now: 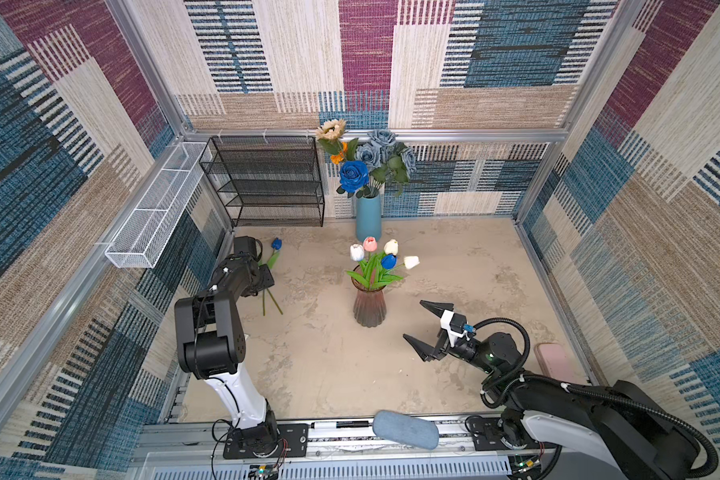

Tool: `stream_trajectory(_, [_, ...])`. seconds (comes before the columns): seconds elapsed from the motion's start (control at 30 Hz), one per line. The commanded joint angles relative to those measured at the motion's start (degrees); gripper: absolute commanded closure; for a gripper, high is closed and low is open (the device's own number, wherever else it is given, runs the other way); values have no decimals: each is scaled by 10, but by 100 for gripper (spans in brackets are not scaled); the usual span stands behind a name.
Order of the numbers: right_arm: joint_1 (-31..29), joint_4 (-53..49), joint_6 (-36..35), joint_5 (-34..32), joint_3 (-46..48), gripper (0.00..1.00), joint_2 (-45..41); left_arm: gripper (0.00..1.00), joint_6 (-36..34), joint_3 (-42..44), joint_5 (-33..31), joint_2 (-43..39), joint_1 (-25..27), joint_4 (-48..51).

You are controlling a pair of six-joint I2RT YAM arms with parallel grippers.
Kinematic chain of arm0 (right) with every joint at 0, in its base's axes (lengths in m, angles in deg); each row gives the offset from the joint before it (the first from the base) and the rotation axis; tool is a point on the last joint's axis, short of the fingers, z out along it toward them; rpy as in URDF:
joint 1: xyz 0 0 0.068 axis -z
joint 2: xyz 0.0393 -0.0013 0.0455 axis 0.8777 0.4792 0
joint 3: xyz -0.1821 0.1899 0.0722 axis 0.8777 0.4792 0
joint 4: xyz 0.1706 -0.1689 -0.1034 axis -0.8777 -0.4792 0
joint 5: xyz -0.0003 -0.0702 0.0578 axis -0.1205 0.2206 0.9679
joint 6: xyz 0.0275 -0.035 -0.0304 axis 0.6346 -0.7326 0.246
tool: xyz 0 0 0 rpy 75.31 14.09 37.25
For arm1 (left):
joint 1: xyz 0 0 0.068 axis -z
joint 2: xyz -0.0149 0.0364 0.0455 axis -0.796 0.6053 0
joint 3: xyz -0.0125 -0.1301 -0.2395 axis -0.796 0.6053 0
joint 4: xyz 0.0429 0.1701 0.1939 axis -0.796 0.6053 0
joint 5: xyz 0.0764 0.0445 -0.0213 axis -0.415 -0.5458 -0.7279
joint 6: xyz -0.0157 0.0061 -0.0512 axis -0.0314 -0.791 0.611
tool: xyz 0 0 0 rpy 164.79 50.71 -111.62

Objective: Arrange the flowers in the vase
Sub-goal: 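Grasp the yellow tulip stem with the left gripper and lift it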

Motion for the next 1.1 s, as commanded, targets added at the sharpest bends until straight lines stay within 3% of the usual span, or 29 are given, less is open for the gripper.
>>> stream_trajectory(0.0, [-1, 4, -4, 5, -6, 0, -1, 49, -9, -34, 4, 22, 0, 20])
stream_trajectory(0.47, [-1, -7, -7, 2, -1, 0, -22, 60, -34, -203, -3, 157, -14, 110])
stream_trajectory(0.93, [-1, -7, -6, 7, 0, 0, -28, 70, -38, -226, -1, 199, -14, 130])
stream_trajectory(1.07, [0, -12, -7, 7, 0, 0, -31, 77, -41, -245, -3, 214, -14, 148])
